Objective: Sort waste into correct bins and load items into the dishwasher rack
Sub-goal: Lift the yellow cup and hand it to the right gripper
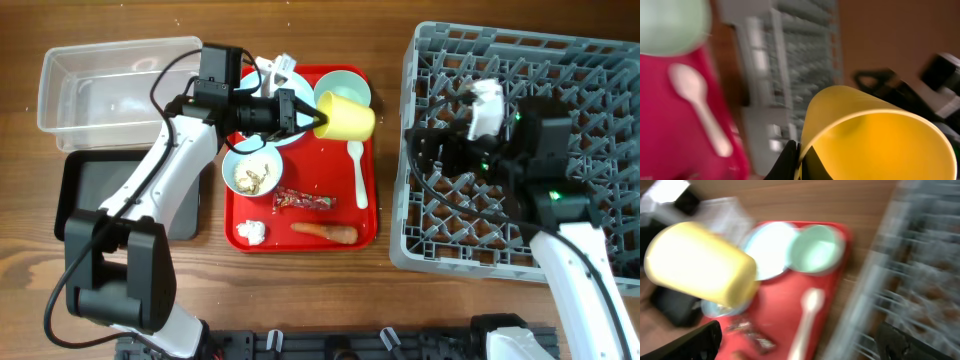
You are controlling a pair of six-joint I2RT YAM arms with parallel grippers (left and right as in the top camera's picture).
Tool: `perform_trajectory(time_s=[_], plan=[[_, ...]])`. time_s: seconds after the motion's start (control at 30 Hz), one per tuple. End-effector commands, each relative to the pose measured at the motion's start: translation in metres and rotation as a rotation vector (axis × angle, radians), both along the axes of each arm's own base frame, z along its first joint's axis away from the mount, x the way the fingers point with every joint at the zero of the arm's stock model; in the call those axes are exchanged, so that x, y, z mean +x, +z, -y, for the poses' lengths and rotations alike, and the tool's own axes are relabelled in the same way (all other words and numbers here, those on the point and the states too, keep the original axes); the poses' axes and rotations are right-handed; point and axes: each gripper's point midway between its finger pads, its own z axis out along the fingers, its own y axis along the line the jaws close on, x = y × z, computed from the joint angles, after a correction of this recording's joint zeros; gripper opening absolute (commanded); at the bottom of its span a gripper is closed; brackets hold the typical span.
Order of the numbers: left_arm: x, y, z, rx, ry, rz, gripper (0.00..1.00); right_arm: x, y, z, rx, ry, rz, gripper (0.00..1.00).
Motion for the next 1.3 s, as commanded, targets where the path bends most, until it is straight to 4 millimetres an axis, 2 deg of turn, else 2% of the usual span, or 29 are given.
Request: perform_trajectory(time_s=[0.0, 0.17, 0.3, 0.37, 0.43, 0.5, 0.63, 0.97, 1.07, 1.27], plan=[[-0.030, 0.042, 0.017, -0.201, -0.171, -0.024, 0.04, -0.022, 0.030, -0.043, 0.194, 0.316, 0.065, 1.00], [-0.043, 0.046, 0.031, -0.221, -0.226, -0.031, 0.04, -0.020, 0.033, -0.047, 0.224, 0.358, 0.083, 1.00], [-0.048, 0.055, 0.050, -0.239, -0.263, -0.016, 0.04, -0.031, 0.044, -0.055, 0.284, 0.440, 0.101, 1.00], [-0.048, 0.059, 0.055, -0.246, -0.271, -0.005, 0.04, -0.036, 0.048, -0.057, 0.307, 0.468, 0.101, 0.98], [-0.050, 0.059, 0.058, -0.247, -0.281, 0.000, 0.04, -0.038, 0.049, -0.058, 0.317, 0.480, 0.101, 0.88], [-0.050, 0.059, 0.059, -0.245, -0.280, -0.003, 0.04, -0.038, 0.049, -0.058, 0.317, 0.479, 0.101, 0.78], [-0.050, 0.059, 0.058, -0.245, -0.278, -0.003, 0.04, -0.038, 0.049, -0.058, 0.317, 0.479, 0.100, 0.72], [-0.044, 0.059, 0.059, -0.234, -0.251, -0.005, 0.04, -0.038, 0.049, -0.058, 0.316, 0.478, 0.101, 0.72], [-0.043, 0.061, 0.060, -0.238, -0.252, 0.011, 0.04, -0.036, 0.048, -0.057, 0.306, 0.465, 0.100, 0.63], [-0.043, 0.061, 0.060, -0.238, -0.252, 0.012, 0.04, -0.034, 0.046, -0.056, 0.297, 0.451, 0.096, 0.57]])
